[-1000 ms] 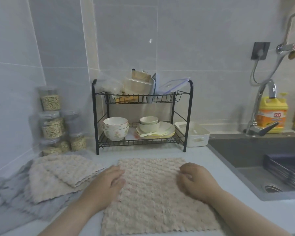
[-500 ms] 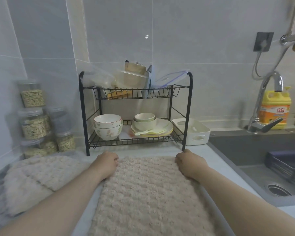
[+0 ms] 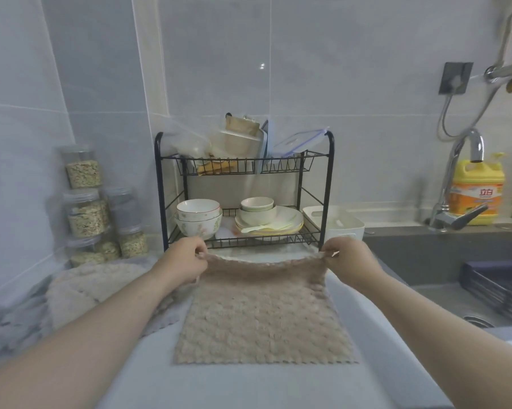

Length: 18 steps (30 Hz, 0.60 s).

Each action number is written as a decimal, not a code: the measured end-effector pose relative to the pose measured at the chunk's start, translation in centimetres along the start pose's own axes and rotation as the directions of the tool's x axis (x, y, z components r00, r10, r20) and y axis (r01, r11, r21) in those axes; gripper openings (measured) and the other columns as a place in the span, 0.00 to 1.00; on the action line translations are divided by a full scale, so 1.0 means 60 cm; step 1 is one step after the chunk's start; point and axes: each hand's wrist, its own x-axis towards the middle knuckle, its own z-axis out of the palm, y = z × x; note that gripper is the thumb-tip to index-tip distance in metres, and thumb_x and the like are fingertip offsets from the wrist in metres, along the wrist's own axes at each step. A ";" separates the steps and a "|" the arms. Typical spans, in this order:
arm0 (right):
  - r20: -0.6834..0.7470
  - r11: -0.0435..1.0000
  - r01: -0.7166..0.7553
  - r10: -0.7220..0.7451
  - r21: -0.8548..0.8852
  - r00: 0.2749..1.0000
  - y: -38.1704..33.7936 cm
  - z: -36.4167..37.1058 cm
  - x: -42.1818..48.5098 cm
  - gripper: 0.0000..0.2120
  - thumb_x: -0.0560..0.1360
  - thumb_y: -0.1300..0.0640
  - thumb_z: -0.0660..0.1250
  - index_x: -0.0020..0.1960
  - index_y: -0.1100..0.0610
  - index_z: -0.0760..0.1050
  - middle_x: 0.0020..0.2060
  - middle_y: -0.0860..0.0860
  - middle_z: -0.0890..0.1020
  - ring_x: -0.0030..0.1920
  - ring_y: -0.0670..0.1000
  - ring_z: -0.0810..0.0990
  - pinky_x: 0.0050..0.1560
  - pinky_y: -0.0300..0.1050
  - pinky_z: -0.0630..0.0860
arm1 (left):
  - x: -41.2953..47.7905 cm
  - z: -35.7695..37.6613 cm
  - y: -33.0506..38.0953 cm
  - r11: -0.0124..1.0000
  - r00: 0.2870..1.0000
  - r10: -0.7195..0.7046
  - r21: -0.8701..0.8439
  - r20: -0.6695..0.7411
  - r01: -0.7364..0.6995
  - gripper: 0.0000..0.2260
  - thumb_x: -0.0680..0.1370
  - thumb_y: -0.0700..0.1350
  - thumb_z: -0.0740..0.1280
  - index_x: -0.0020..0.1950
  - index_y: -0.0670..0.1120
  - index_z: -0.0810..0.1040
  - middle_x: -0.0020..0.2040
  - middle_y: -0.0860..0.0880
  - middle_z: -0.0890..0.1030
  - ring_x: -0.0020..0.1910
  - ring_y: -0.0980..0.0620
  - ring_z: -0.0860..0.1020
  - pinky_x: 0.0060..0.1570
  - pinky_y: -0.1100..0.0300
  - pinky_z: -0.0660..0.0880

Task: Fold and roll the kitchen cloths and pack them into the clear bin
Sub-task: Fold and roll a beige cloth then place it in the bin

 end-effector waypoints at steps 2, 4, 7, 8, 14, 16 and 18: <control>-0.001 0.998 0.037 -0.037 -0.056 0.999 -0.005 -0.026 -0.033 0.06 0.74 0.57 0.67 0.45 0.47 0.80 0.36 0.40 0.78 0.38 0.47 0.78 0.43 0.48 0.79 | -0.034 -0.013 0.000 0.999 1.000 0.021 0.040 0.013 -0.022 0.08 0.72 0.38 0.64 0.37 0.50 0.76 0.37 0.51 0.79 0.34 0.49 0.78 0.30 0.57 0.72; 0.006 0.998 0.054 -0.054 -0.042 0.999 -0.008 -0.045 -0.069 0.05 0.74 0.57 0.68 0.43 0.48 0.80 0.32 0.39 0.75 0.32 0.42 0.74 0.36 0.41 0.75 | -0.069 -0.022 -0.003 0.998 0.999 0.053 0.038 0.005 -0.053 0.08 0.72 0.38 0.68 0.36 0.50 0.77 0.38 0.53 0.80 0.33 0.52 0.76 0.31 0.61 0.67; 0.048 0.994 0.088 -0.085 -0.063 0.995 -0.009 -0.059 -0.122 0.05 0.74 0.58 0.68 0.45 0.52 0.82 0.31 0.39 0.75 0.33 0.40 0.73 0.32 0.31 0.68 | -0.120 -0.029 -0.015 0.998 0.998 0.059 -0.027 0.018 -0.058 0.07 0.72 0.38 0.71 0.36 0.49 0.80 0.38 0.53 0.81 0.33 0.55 0.76 0.33 0.61 0.68; 0.075 0.994 0.088 -0.084 -0.058 0.994 -0.010 -0.061 -0.138 0.05 0.74 0.58 0.68 0.45 0.52 0.82 0.32 0.39 0.76 0.34 0.40 0.73 0.32 0.30 0.67 | -0.135 -0.030 -0.019 0.998 0.998 0.055 -0.034 0.034 -0.054 0.07 0.71 0.38 0.71 0.36 0.49 0.80 0.37 0.53 0.81 0.33 0.56 0.76 0.33 0.61 0.69; 0.225 0.990 0.086 -0.059 -0.113 0.972 -0.008 -0.058 -0.207 0.07 0.72 0.58 0.65 0.42 0.47 0.77 0.41 0.43 0.80 0.43 0.48 0.79 0.45 0.43 0.77 | -0.195 -0.016 -0.035 0.999 0.991 0.029 0.018 0.131 -0.032 0.08 0.72 0.40 0.67 0.38 0.53 0.76 0.41 0.54 0.80 0.42 0.55 0.77 0.42 0.60 0.72; 0.295 0.969 0.132 -0.066 -0.211 0.953 -0.006 -0.054 -0.224 0.09 0.73 0.58 0.63 0.50 0.49 0.78 0.46 0.46 0.80 0.48 0.51 0.78 0.47 0.42 0.74 | -0.214 -0.012 -0.039 0.995 0.982 0.028 0.089 0.188 -0.045 0.07 0.72 0.41 0.65 0.40 0.54 0.74 0.46 0.54 0.79 0.47 0.54 0.77 0.49 0.57 0.75; 0.317 0.943 0.164 -0.067 -0.289 0.946 -0.002 -0.049 -0.238 0.11 0.73 0.55 0.62 0.54 0.49 0.77 0.52 0.46 0.81 0.54 0.51 0.77 0.51 0.41 0.73 | -0.230 -0.009 -0.043 0.988 0.977 0.047 0.133 0.209 -0.076 0.06 0.73 0.41 0.63 0.41 0.52 0.72 0.49 0.52 0.78 0.50 0.52 0.76 0.51 0.56 0.74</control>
